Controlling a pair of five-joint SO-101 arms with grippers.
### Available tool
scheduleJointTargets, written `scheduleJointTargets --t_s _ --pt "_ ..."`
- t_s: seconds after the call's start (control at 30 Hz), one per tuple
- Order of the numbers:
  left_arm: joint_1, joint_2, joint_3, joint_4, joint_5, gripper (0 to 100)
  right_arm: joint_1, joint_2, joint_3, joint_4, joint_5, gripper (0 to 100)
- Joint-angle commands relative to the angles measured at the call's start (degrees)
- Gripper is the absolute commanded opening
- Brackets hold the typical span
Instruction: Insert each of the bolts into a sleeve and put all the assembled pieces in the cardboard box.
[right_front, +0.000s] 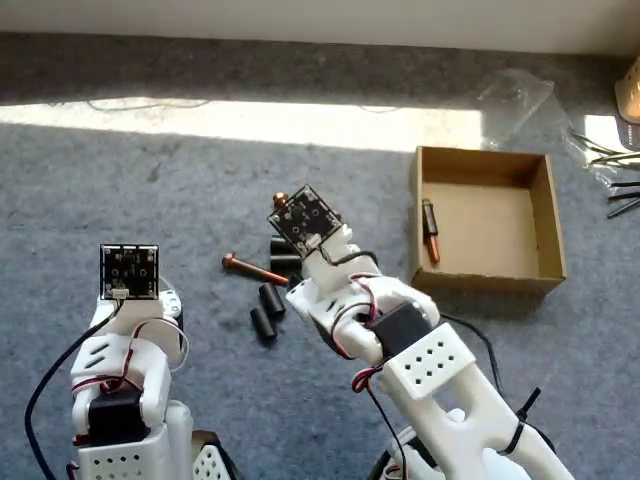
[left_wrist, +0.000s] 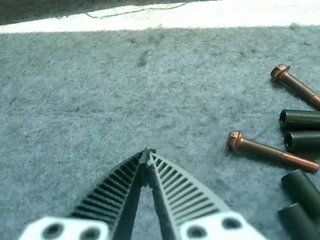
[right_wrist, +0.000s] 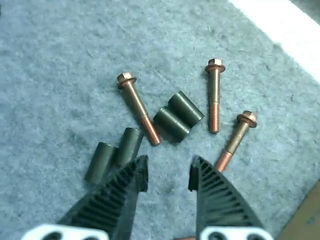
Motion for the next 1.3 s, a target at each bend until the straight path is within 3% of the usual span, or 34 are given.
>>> scheduleJointTargets --t_s 0.0,0.23,0.37,0.63,0.97,1.27 --pt "-0.75 -0.57 -2.86 0.26 -0.18 1 -2.68 -1.45 2.07 -5.05 -1.85 11.9" --pt "-3.91 -0.57 -2.68 0.26 -0.18 1 -4.26 8.13 -1.10 -3.56 -1.93 11.9" --pt "-7.87 -0.57 -0.92 -2.20 0.00 1 -4.35 19.21 -12.00 3.56 -1.93 11.9" --pt "-9.36 -0.57 2.07 -6.77 -0.09 1 -7.87 37.05 -33.45 20.44 -2.20 11.9" --pt "-9.36 -0.57 2.15 -6.77 -0.09 1 -11.91 48.66 -45.49 24.48 -19.16 11.9" --pt "-9.36 -0.57 2.15 -6.77 -0.09 1 -16.84 51.30 -45.67 26.86 -22.07 11.9"
